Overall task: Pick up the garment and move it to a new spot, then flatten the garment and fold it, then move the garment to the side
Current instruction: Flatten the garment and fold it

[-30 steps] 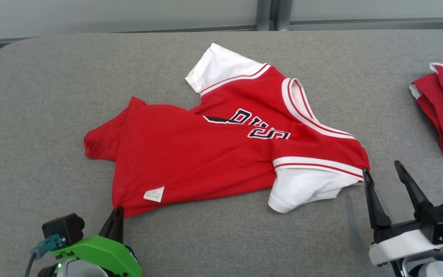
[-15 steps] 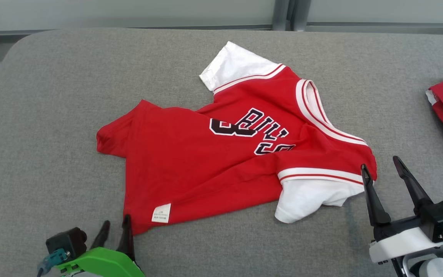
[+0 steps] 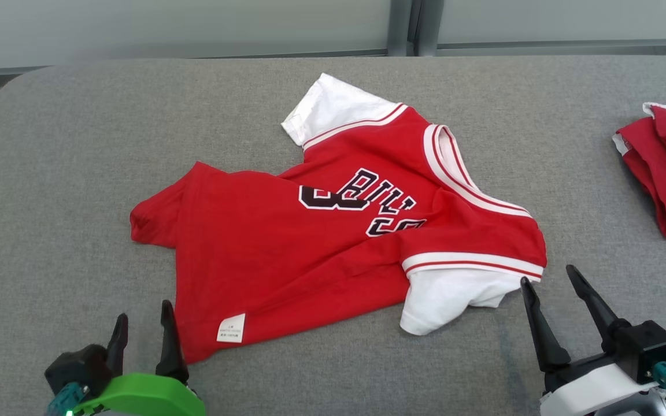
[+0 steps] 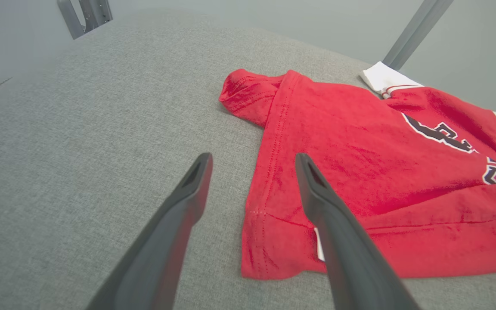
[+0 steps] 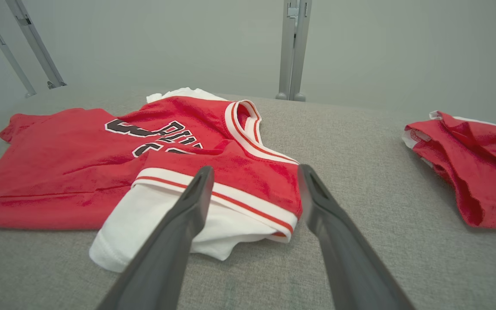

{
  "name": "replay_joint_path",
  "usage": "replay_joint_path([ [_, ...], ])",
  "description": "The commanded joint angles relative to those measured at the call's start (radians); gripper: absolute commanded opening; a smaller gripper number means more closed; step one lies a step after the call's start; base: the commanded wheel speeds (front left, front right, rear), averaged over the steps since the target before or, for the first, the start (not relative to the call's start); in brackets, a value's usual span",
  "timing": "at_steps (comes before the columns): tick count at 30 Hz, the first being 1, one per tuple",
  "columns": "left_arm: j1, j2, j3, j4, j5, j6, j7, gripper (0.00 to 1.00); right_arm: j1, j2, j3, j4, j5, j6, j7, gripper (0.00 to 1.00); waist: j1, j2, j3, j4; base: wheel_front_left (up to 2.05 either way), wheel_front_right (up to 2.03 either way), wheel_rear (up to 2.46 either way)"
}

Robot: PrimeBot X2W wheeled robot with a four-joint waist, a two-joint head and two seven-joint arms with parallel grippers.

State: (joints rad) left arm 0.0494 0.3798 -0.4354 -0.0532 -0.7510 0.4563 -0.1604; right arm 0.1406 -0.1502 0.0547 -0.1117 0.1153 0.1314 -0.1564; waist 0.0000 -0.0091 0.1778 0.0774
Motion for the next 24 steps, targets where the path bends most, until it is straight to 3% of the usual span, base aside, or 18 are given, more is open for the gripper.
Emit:
replay_joint_path([
  [1, -0.034, -0.003, -0.007, 0.009, 0.007, -0.007, 0.01, 1.0, 0.003, -0.004, 0.007, 0.01, 0.014, -0.001, 0.023, 1.0, 0.0, 0.0091, 0.018, 0.001, 0.0, 0.0, 0.0],
  [14, -0.132, -0.02, -0.063, 0.08, -0.005, -0.037, 0.102, 1.0, -0.091, -0.032, 0.093, 0.119, 0.132, -0.001, 0.21, 1.0, 0.0, 0.0091, 0.076, 0.011, 0.0, 0.0, 0.0],
  [24, -0.156, -0.034, -0.073, 0.108, -0.012, -0.052, 0.102, 1.0, -0.12, -0.04, 0.119, 0.1, 0.21, -0.001, 0.284, 1.0, 0.0, 0.0091, 0.097, 0.019, 0.0, 0.0, 0.0],
])
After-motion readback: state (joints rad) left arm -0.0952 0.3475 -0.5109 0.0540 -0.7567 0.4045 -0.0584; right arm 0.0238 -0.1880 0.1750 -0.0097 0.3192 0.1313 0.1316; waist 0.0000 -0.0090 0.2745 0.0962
